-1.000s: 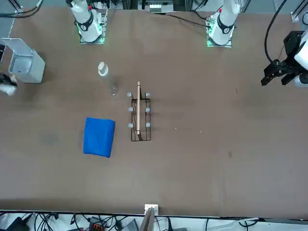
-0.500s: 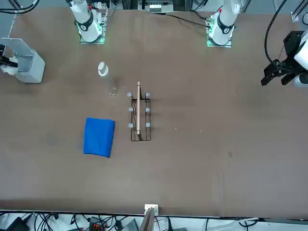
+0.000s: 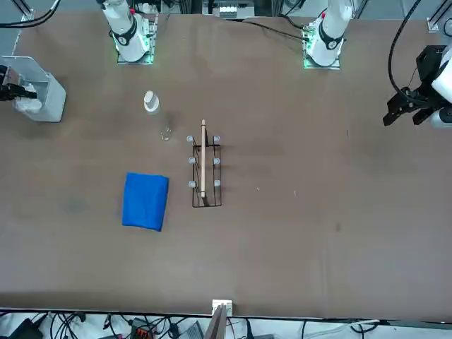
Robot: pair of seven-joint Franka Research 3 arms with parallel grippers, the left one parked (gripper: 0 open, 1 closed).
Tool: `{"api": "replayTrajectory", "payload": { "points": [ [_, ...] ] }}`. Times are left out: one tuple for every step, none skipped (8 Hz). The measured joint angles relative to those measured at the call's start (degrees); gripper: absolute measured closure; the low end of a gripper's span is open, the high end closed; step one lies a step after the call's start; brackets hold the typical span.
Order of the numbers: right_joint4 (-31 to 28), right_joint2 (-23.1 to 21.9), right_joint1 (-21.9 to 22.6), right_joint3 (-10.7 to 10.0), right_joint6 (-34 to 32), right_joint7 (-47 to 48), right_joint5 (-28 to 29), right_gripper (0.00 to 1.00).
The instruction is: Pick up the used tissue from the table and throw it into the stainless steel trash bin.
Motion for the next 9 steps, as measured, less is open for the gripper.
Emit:
{"api": "replayTrajectory", "payload": {
  "points": [
    [0.07, -0.14, -1.24, 0.01, -0.52, -1.66, -0.09, 0.03],
    [0.11, -0.18, -3.03, -0.02, -1.24, -4.14, -0.1, 0.0],
    [0.3, -0.25, -4.35, -0.03, -2.27, -5.73, -0.1, 0.01],
    [0.99, -0.44, -4.84, -0.02, -3.43, -6.41, -0.15, 0.0],
    [2.93, -0.8, -4.82, 0.25, -5.45, -6.61, -0.62, 0.0],
    [6.18, -1.4, -4.67, 0.88, -8.97, -6.61, -0.98, 0.0],
    [10.38, -2.08, -3.98, 1.65, -13.29, -6.61, -0.96, 0.0],
    [14.71, -2.87, -2.03, 2.33, -16.69, -5.65, -0.66, 0.0],
    [18.41, -3.82, 1.23, 2.68, -18.45, -3.13, -0.25, 0.0]
  ]
}}
